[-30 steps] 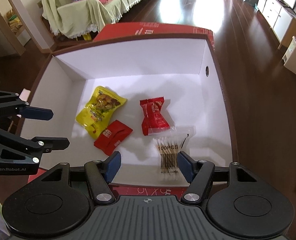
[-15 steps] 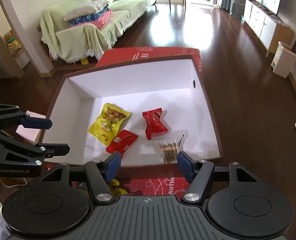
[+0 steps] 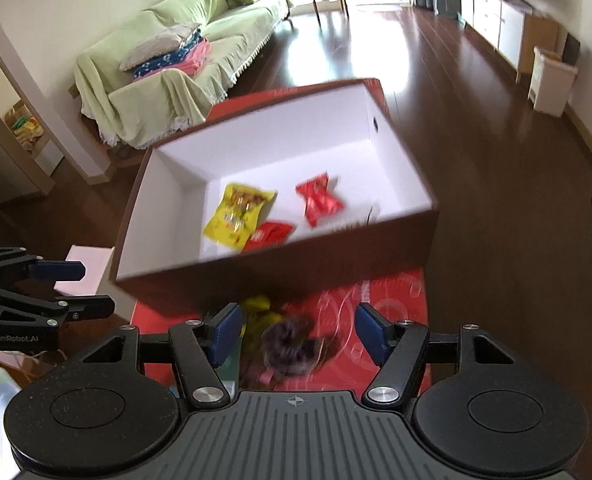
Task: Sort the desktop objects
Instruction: 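Withdraw both tools from the box and move them over the mat items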
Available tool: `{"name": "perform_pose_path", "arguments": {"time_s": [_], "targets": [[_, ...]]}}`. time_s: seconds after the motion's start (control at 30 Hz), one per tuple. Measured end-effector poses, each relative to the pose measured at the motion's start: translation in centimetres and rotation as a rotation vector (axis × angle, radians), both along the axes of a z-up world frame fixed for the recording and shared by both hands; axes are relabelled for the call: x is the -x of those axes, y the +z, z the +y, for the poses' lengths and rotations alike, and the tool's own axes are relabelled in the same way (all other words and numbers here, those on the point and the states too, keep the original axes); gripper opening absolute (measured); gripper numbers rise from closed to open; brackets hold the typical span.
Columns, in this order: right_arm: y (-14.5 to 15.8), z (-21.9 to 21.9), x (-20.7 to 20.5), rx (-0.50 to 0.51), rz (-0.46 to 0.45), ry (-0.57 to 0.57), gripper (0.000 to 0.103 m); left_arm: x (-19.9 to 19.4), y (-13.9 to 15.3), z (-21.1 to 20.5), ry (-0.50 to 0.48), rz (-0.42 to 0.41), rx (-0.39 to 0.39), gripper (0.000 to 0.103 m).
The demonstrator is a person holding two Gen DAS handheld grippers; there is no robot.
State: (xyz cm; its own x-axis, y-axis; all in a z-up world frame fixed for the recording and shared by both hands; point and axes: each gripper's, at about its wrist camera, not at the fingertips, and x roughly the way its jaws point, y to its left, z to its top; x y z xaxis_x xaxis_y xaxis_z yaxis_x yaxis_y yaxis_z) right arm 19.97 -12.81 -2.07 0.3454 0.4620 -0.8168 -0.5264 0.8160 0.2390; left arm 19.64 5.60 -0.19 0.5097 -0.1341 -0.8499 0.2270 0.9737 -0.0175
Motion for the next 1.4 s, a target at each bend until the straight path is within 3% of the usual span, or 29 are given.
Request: {"name": "perform_pose_path", "arguments": {"time_s": [0.43,0.83,1.07,1.4], "targets": [[-3.3,1.4,4.5,0.028,0.106,0.06,0.066,4.4,-3.9,1.8,0.035,0.105,0.004,0.06],[-5.4,2.0,3.6,0.045,0.144,0.025,0.066,4.5,-5.6,2.7,0.033,0.146,0.007,0.06],[-6.7,2.6,2.0,0.067,0.104,0.016,0.066,4.1,-6.3,2.8,0.033,0.166,0.019,0.06],[-9.5,5.4,0.8,0.105,0.023,0.139,0.065,2.8,-7.7,3.5,0.065,0.203,0.018,0.06]]}}
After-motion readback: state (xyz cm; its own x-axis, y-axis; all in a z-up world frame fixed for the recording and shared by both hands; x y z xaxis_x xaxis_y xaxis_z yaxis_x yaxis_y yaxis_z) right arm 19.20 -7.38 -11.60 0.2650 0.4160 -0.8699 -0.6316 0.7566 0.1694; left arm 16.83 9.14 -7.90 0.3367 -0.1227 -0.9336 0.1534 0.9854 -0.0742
